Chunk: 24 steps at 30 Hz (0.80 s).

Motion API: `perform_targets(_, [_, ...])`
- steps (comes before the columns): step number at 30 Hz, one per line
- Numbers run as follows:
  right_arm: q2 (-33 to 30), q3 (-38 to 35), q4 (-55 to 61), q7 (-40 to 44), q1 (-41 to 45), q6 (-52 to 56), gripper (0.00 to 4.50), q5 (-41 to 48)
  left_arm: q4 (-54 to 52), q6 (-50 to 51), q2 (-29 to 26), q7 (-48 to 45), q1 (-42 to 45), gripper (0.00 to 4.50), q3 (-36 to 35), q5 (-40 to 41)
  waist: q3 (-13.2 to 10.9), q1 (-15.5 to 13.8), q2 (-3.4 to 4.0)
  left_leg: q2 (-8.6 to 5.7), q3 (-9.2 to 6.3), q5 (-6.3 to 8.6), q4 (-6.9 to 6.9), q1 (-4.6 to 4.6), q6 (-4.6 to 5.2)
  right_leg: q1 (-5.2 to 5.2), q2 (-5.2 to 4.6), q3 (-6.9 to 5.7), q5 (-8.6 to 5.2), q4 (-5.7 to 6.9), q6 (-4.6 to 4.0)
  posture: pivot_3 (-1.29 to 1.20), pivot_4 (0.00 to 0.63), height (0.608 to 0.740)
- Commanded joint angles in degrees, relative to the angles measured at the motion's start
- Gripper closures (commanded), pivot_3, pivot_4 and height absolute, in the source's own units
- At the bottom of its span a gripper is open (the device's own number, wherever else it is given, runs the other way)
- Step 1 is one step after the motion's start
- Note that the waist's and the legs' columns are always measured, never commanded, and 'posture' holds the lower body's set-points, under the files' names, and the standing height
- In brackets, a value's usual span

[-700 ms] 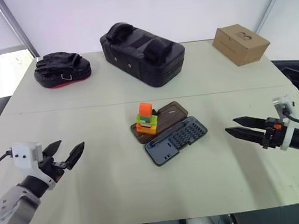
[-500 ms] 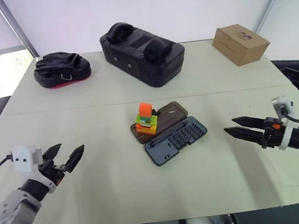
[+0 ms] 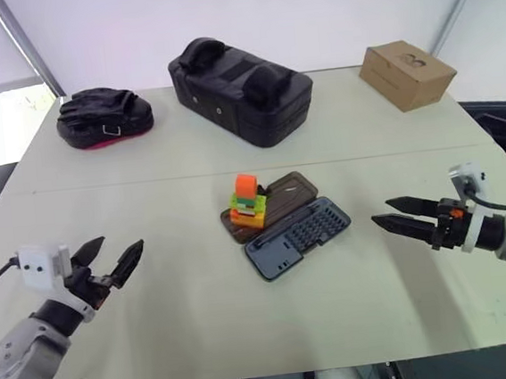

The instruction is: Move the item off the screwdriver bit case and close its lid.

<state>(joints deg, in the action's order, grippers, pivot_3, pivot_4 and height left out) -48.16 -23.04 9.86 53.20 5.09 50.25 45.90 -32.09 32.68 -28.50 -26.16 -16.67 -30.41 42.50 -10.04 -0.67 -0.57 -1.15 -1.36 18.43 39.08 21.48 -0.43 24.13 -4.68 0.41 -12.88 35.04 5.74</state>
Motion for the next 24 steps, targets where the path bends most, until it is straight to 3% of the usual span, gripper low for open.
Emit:
perform_targets(1, [0.54,-0.79,1.5,-0.25,-0.2,-1.13,0.03,0.52,-0.47,-1.57,-0.39,-0.66,0.48,0.05,-0.48,0.25,0.0,-0.04,0.0,0.0,0.0,0.0,0.0,0.0,0.0,0.0,0.0,0.0,0.0,0.0,0.0,0.0,0.15,0.74])
perform_targets(14, [0.07,0.51,1.58,0.16,0.8,-2.07,0.03,-0.59,4.29,-2.79,-4.43,-5.29,5.03,0.05,2.27,-2.32,0.0,-0.04,0.0,0.0,0.0,0.0,0.0,-0.01,0.0,0.01,0.02,0.0,0.0,0.01,0.0,0.0,0.15,0.74])
perform_targets(24, [-2.11,3.82,13.15,1.11,3.03,4.15,0.03,6.06,29.95,-11.56,-14.2,-26.8,27.68,0.05,16.8,-11.45,-0.03,0.01,0.03,-0.02,-0.02,0.0,0.0,0.02,0.0,0.04,0.06,-0.04,0.0,0.03,0.0,0.0,0.15,0.74])
